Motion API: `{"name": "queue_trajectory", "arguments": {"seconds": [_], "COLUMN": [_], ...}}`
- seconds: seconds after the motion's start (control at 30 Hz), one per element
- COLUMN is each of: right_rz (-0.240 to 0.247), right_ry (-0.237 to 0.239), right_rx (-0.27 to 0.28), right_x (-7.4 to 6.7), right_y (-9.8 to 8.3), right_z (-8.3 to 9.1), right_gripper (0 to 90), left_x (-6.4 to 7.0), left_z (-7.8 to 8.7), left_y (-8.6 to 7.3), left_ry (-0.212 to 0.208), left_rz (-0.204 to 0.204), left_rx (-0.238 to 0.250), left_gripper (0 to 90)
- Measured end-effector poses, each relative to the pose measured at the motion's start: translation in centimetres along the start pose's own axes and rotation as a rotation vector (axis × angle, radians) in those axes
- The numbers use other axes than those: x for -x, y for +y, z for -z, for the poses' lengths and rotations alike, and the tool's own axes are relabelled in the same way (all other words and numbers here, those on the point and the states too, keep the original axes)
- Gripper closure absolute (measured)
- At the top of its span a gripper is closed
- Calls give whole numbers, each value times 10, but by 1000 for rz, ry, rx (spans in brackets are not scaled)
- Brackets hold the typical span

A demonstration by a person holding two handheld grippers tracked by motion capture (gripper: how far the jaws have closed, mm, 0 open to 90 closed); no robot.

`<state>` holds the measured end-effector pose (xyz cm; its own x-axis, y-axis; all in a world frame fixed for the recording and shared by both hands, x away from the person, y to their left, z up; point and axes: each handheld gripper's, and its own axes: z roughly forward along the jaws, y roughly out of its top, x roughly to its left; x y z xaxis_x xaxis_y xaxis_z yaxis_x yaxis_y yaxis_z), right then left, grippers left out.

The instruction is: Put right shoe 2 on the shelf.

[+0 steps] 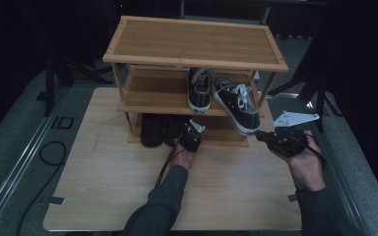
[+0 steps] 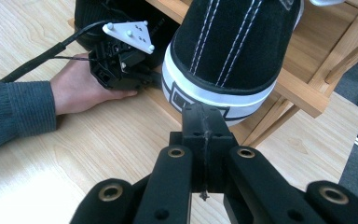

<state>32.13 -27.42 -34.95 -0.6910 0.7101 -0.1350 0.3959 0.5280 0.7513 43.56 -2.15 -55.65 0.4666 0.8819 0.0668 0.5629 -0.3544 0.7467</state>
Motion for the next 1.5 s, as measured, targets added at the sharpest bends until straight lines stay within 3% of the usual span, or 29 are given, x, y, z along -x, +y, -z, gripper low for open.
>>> {"name": "queue_trajectory", "arguments": {"seconds": [0.83, 1.0, 1.03, 1.5], "right_rz": [-8, -14, -15, -12], "right_ry": [54, 52, 52, 55], "right_rx": [43, 55, 55, 69], "right_x": [-3, -3, -3, -7], "right_y": [8, 9, 10, 16], "right_z": [-8, -9, -9, -16], "right_gripper": [900, 900, 900, 900], "left_x": [0, 0, -1, -1], "left_z": [0, 0, 1, -1], "left_y": [0, 0, 0, 1], "left_ry": [1, 0, -1, -4], "left_rz": [3, 6, -12, 11], "left_rx": [1, 1, -14, -7], "left_gripper": [898, 898, 898, 900]}}
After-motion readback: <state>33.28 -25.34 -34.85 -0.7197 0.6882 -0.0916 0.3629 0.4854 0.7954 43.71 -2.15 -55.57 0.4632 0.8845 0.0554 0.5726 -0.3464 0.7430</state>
